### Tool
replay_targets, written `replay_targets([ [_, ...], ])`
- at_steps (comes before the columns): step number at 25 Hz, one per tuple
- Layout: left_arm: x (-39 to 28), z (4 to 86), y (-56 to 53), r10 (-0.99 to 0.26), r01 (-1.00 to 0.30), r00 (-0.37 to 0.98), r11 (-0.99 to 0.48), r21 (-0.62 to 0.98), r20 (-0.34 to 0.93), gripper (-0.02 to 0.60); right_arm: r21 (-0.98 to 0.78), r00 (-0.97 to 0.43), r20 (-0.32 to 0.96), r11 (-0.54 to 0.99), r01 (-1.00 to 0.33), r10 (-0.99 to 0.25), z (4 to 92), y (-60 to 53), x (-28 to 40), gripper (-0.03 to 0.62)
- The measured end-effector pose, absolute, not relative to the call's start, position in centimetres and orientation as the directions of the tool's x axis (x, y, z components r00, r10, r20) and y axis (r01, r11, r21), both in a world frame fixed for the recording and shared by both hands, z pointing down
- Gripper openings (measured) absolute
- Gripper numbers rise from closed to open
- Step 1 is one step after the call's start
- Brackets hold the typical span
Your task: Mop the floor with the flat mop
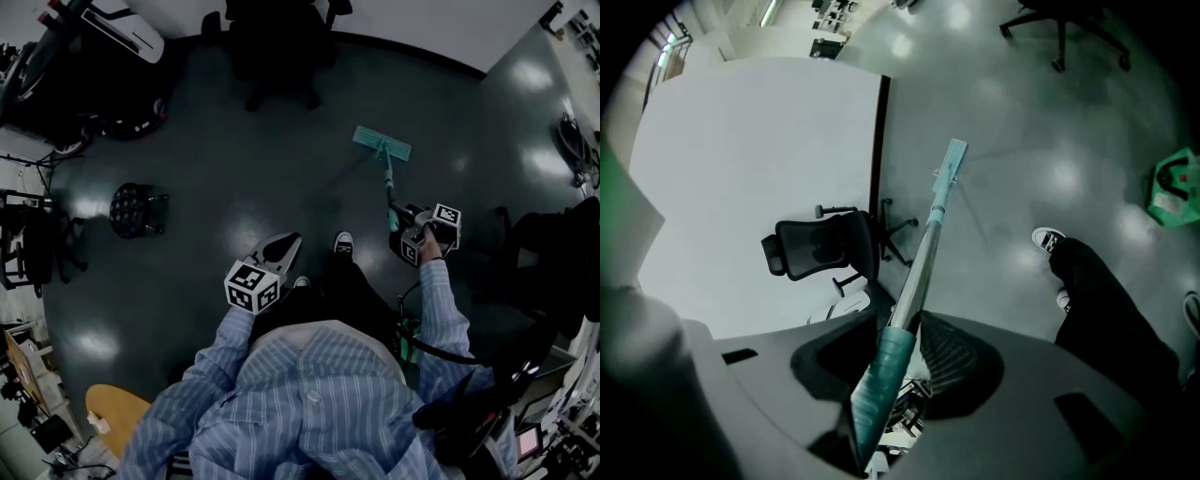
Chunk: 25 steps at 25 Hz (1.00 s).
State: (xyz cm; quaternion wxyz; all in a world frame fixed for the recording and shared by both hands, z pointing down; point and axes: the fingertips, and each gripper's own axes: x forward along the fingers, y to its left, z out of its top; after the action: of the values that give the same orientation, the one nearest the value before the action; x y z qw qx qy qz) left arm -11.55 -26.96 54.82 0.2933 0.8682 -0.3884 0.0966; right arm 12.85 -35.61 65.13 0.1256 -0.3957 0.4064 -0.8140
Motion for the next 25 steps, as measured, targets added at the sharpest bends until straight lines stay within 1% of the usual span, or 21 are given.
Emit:
replay_targets([
  [5, -7.7, 54.2, -31.2, -0.611, -0.739, 0.672, -0.512, 0.438, 0.418, 0.015, -0.754, -0.662, 0.557, -0.639, -0.152, -0.501, 65.2, -42.6, 17.6, 0.144],
  [10, -4.9, 53.4, -33.8, -0.603, -0.747, 0.664, -0.498, 0.442, 0.443, 0.015, -0.742, -0.641, 0.588, -0.644, -0.184, -0.494, 65.7, -49.6, 21.9, 0.143],
  [15, -4.4, 54.0, -35.3, -0.612, -0.778, 0.626, -0.444, 0.444, 0.484, 0.015, -0.736, -0.627, 0.611, -0.638, -0.226, -0.483, 67.6, -56.3, 25.0, 0.135],
  [18, -4.6, 54.7, -35.8, -0.616, -0.796, 0.602, -0.413, 0.443, 0.507, 0.015, -0.711, -0.607, 0.644, -0.657, -0.250, -0.466, 68.1, -59.4, 25.7, 0.132],
  [25, -5.3, 54.5, -35.0, -0.640, -0.817, 0.569, -0.375, 0.437, 0.516, 0.015, -0.686, -0.566, 0.679, -0.679, -0.261, -0.468, 68.4, -61.7, 26.2, 0.124],
])
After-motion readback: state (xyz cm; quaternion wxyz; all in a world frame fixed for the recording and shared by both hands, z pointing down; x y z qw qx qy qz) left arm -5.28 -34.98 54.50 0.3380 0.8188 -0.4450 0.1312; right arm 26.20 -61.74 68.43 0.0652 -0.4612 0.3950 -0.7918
